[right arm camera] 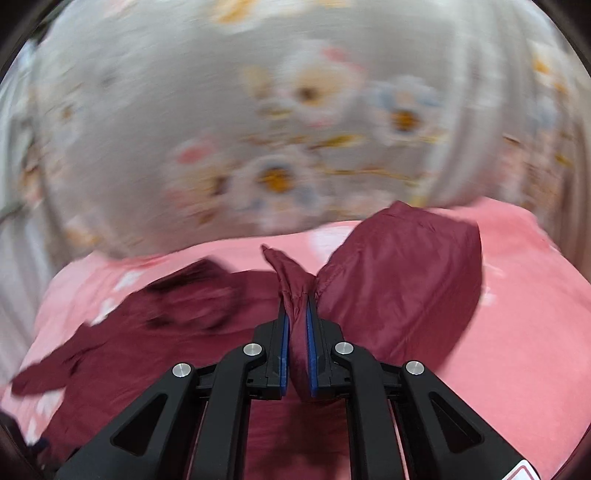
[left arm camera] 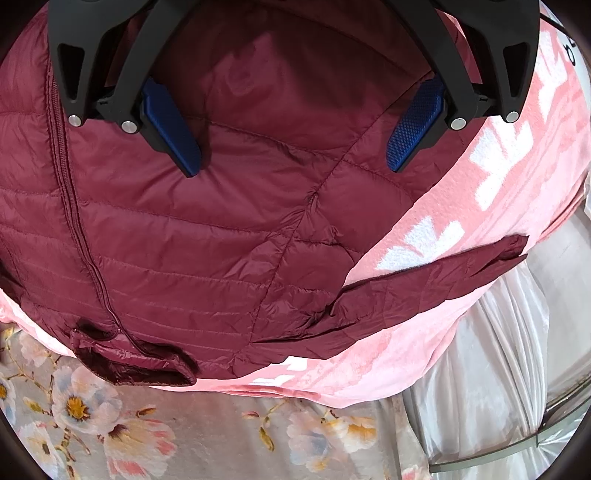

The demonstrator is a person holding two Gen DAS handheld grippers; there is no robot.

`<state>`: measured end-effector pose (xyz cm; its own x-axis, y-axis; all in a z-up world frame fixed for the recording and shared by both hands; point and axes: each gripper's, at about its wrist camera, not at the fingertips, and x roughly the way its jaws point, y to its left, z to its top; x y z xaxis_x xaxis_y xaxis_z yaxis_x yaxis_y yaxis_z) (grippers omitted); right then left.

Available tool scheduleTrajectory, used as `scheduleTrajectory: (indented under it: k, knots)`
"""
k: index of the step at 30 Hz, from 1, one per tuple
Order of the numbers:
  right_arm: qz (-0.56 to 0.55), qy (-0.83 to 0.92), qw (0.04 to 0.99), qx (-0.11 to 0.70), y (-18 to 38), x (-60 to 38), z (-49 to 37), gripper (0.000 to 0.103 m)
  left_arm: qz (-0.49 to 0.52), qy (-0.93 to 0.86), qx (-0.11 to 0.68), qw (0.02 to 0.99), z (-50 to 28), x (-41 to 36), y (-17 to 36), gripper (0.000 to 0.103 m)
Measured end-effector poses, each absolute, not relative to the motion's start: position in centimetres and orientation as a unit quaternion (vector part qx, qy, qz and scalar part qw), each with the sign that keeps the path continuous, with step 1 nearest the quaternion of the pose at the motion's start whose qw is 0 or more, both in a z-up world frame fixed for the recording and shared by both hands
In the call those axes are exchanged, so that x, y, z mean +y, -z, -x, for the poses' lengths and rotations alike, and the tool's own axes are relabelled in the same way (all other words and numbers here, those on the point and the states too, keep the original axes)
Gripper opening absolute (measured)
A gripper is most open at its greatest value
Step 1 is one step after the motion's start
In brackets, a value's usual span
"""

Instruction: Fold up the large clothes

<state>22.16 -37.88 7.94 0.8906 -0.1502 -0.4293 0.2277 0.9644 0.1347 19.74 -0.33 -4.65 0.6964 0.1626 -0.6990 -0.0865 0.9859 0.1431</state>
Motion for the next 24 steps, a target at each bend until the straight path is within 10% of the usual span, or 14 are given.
scheduleTrajectory:
  k: [12, 14, 18, 24]
  knots:
    - [-0.015, -0.069, 0.939, 0.336, 0.1, -23.2, -27.1, 0.014, -0.003, -0.025, 0.398, 0.917, -20.2, 0.8, 4.7, 0.098]
    - [-0.008, -0.077, 0.935, 0.345, 0.8, -22.8, -27.0, 0.020, 0.020, 0.006, 0.405, 0.914, -20.5, 1.2, 4.4, 0.098]
    - [-0.009, -0.080, 0.941, 0.328, 0.5, -22.7, -25.2, 0.065, 0.110, 0.079, 0.419, 0.898, -21.7, 2.2, 2.7, 0.098]
    - [-0.046, -0.039, 0.945, 0.321, -0.2, -26.5, -22.4, 0.066, 0.210, 0.138, 0.467, 0.848, -28.6, -0.1, 2.1, 0.098]
